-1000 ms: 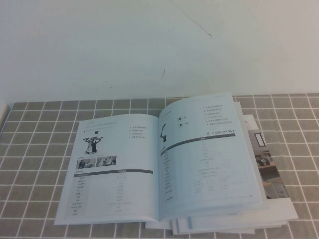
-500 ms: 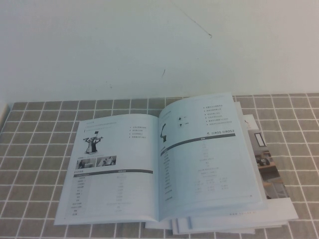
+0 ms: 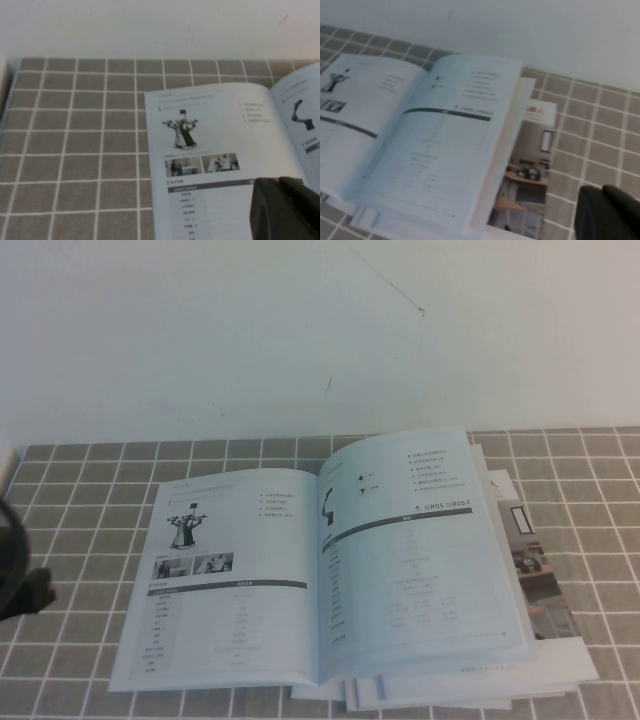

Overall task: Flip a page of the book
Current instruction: Open the closed book

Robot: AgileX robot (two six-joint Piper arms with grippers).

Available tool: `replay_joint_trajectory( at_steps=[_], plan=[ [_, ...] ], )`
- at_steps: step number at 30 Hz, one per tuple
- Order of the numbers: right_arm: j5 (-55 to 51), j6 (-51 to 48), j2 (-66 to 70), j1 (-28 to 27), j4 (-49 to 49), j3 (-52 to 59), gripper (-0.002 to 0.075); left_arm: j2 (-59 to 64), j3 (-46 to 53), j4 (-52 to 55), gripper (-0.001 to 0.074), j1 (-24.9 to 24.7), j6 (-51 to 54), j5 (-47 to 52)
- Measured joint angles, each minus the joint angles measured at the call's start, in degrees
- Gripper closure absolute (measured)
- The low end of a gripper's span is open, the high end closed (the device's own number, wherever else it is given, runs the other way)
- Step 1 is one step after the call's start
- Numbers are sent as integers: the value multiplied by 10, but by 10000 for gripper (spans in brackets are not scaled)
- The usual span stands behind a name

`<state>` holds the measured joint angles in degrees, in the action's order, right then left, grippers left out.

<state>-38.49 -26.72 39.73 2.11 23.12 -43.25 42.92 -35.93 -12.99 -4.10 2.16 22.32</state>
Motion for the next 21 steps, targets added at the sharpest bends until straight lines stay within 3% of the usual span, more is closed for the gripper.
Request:
replay_joint_trajectory(
  at_steps=[6,10,16,21],
  plan=[
    [-13,-216,147,1,213,-14,729,148,-59,-197,739,0,175,53],
    [5,-321,255,46,331,-15,729,247,-85,-347,739,0,315,82],
    [87,-369,395,155,373,-34,729,370,-97,-495,739,-23,440,77],
    [94,-371,484,176,374,-83,688,451,-97,-527,739,-43,468,54]
  ],
)
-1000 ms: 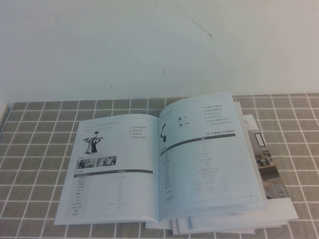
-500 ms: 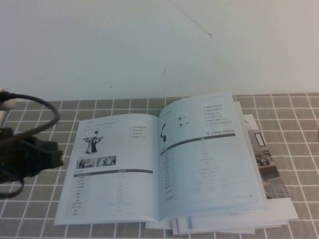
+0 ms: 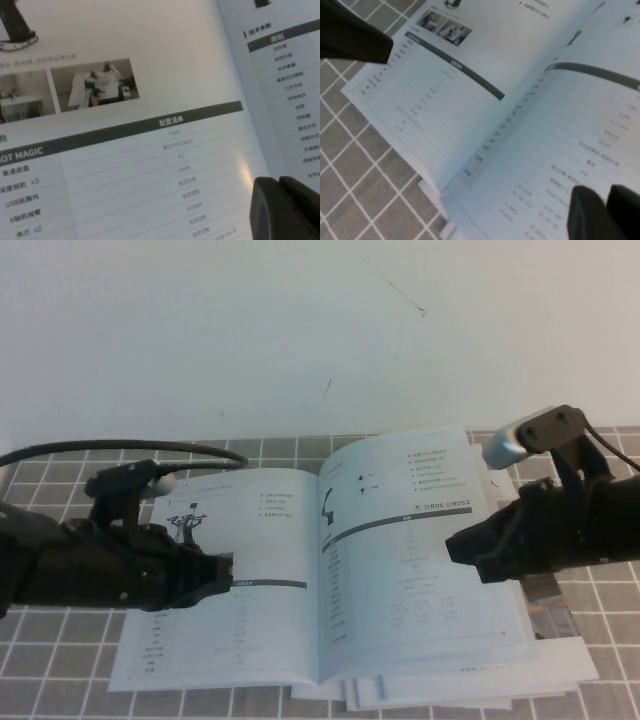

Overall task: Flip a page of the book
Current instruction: Open the closed book

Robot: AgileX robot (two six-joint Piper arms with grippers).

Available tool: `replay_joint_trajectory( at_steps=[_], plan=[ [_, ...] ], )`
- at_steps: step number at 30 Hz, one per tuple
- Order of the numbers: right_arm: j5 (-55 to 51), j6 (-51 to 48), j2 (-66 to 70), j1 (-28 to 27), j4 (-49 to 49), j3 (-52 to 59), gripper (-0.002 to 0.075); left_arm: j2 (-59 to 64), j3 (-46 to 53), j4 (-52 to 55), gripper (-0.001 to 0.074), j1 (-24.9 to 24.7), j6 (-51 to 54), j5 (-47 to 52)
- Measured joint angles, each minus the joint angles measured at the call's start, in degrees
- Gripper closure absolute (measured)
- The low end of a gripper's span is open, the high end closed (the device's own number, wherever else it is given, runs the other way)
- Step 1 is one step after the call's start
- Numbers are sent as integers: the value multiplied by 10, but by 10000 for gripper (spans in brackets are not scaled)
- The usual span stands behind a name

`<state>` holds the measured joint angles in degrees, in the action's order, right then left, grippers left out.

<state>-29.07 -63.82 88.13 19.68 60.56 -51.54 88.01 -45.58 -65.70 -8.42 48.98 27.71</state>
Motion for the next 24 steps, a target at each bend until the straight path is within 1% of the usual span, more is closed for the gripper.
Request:
replay_joint_trajectory(
  at_steps=[5,8,11,13,17,19,24],
  plan=[
    [-3,6,54,1,-3,-44,483,50,-1,-35,739,-20,41,-28],
    [0,14,69,1,-11,-60,411,77,-1,-43,739,-27,52,-45],
    [8,51,80,1,-33,-79,386,100,-1,-46,739,-27,60,-58],
    [7,95,90,-2,-65,-96,379,114,-2,-46,739,-27,61,-63],
    [-27,184,110,-17,-144,-127,375,132,-3,-49,739,-27,61,-69],
    [-49,216,118,-23,-168,-138,373,136,-4,-52,739,-27,61,-77],
    [-74,246,136,-27,-186,-144,372,138,-5,-59,739,-27,61,-84]
  ],
)
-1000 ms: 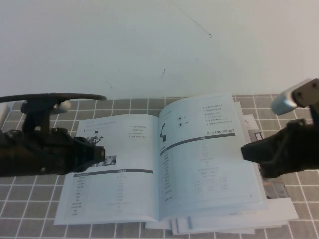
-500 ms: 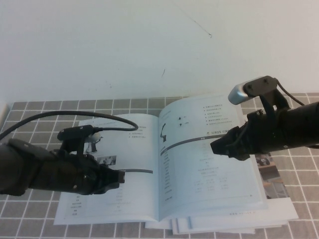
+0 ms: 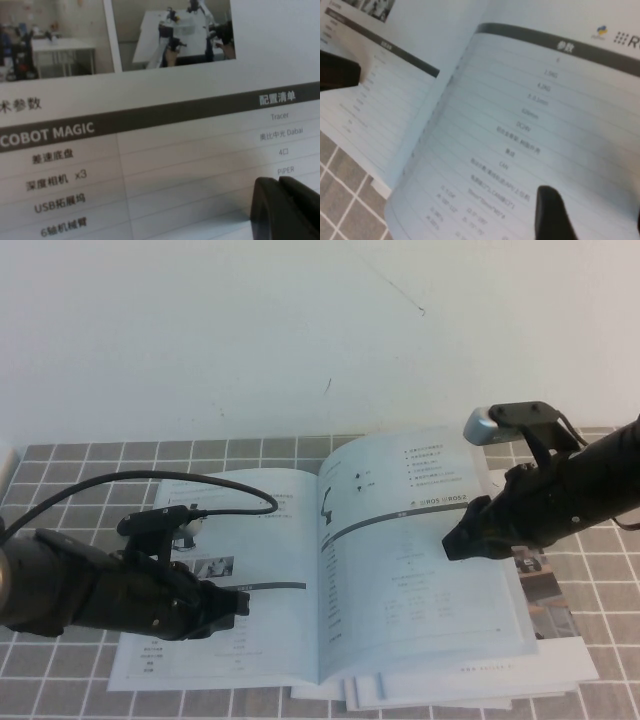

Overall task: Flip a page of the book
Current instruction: Open the closed book

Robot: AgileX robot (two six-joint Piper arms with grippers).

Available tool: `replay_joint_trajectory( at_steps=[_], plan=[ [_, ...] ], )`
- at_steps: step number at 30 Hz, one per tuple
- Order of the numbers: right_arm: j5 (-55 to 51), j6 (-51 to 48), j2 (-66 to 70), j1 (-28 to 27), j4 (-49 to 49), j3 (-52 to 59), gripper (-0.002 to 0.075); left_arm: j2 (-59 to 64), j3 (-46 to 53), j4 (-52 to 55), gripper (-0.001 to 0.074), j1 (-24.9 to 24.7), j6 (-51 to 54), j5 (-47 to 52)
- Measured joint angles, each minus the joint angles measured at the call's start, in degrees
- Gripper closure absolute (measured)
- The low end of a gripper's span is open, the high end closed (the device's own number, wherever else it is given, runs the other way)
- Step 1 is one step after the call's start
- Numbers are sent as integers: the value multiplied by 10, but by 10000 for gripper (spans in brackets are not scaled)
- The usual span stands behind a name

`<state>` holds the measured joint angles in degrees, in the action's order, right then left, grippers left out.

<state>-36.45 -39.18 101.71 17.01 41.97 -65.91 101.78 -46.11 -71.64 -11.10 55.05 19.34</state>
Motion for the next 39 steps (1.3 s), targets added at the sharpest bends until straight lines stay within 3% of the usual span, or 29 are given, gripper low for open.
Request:
replay_joint_trajectory(
  at_steps=[7,16,39],
  plan=[
    [-9,26,7,-6,-19,0,372,0,0,0,739,0,0,0],
    [-50,50,10,-64,-18,-4,372,0,0,-3,739,0,2,0],
    [-106,14,16,-64,28,-66,372,0,0,-4,739,0,5,0]
  ],
)
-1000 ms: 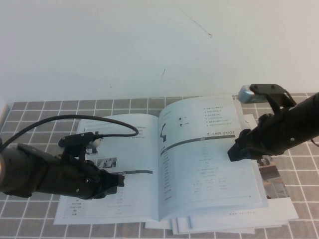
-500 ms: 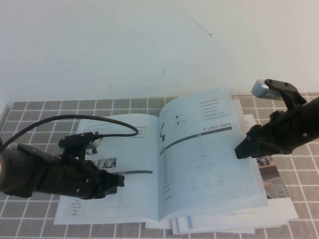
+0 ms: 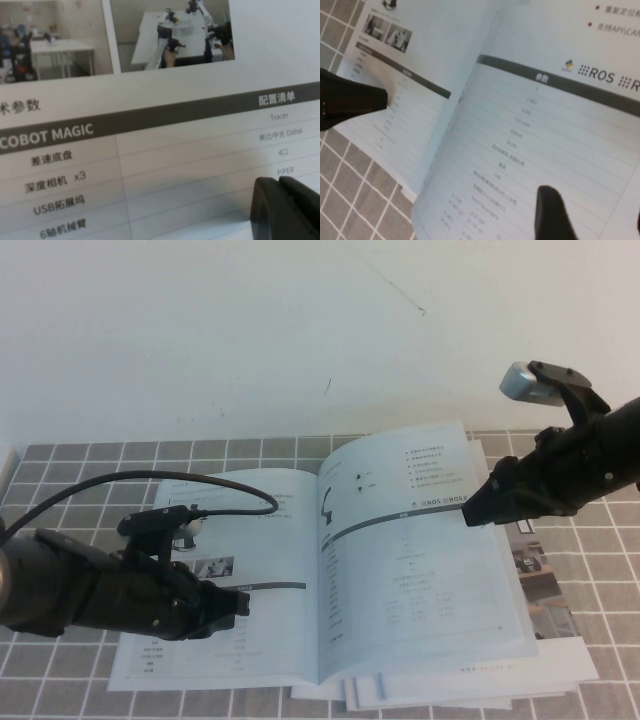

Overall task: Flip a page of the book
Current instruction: Open the closed book

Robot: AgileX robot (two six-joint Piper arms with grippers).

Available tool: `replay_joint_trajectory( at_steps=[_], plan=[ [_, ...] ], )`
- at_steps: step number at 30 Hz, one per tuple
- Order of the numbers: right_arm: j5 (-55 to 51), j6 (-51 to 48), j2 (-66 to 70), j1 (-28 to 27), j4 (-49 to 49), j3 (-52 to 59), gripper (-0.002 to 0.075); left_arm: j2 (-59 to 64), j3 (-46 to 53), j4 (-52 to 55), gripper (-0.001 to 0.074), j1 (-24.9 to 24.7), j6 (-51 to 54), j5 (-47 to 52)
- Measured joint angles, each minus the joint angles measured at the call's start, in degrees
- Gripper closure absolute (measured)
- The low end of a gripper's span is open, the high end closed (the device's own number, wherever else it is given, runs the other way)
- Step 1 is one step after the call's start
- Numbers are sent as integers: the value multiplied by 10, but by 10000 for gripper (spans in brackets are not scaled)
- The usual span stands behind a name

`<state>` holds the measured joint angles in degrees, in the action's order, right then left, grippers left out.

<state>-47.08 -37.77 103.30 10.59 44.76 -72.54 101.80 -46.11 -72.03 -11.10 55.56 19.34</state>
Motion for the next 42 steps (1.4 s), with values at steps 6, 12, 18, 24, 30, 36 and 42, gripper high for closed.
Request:
replay_joint_trajectory(
  at_steps=[6,12,18,24,30,36,42],
  plan=[
    [-14,1,43,0,-4,0,372,0,0,0,739,0,9,0],
    [-14,2,61,0,-7,0,372,0,0,0,739,0,10,-1],
    [-14,2,62,-3,-8,0,372,0,0,0,739,0,10,-1],
    [-20,3,62,-9,-8,0,372,0,0,0,739,0,10,-1],
    [-32,3,62,-9,-8,0,372,0,0,0,739,0,10,-1],
    [-37,3,62,-9,-22,0,372,0,0,0,739,0,10,-1],
    [-40,4,62,-9,-25,0,372,0,0,0,739,0,10,-1]
  ],
)
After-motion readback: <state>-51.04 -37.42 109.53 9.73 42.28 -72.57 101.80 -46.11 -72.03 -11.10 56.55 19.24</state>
